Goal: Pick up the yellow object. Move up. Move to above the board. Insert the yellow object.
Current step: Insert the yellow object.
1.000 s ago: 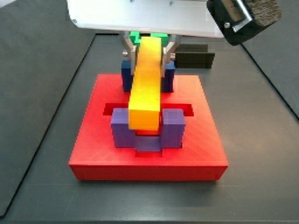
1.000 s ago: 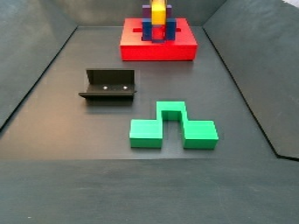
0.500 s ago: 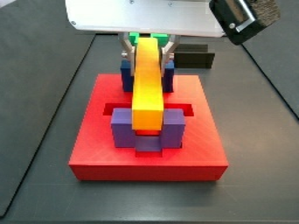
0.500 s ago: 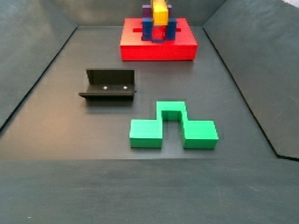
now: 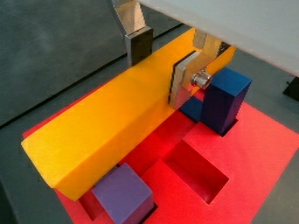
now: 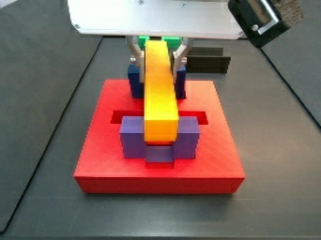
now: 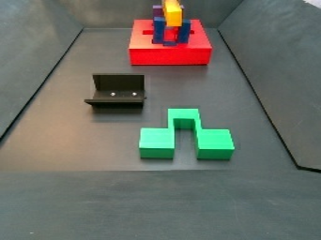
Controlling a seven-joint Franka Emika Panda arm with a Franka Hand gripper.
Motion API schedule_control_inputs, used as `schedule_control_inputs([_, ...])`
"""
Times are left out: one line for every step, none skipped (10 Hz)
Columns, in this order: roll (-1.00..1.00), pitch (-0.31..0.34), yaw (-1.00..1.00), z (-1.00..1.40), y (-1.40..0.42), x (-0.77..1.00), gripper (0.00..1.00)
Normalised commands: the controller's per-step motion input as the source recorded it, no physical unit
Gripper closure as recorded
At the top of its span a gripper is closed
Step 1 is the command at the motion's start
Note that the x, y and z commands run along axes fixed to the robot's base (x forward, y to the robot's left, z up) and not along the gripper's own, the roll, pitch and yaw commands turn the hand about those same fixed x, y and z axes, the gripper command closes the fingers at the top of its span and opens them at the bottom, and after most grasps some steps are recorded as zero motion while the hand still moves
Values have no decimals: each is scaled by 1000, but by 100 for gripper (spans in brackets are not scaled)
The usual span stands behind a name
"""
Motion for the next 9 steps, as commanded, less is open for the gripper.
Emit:
schedule_control_inputs([171,50,-134,-69,-109,74,100])
schedule_control_inputs([223,84,-169,-23,-120,103,100])
schedule_control_inputs([226,90,-149,0,-117,77,100])
schedule_control_inputs([231,111,-177,0,-80,100,100])
schedule_control_inputs([236,103,-154,0,-109,109,100])
schedule_control_inputs([253,104,-109,-60,-89,126,100])
schedule_control_inputs([263,89,-69,-86,-60,83,100])
schedule_control_inputs([261,80,-51,-109,-43,86,100])
schedule_control_inputs([251,76,-17,-123,0,46,100])
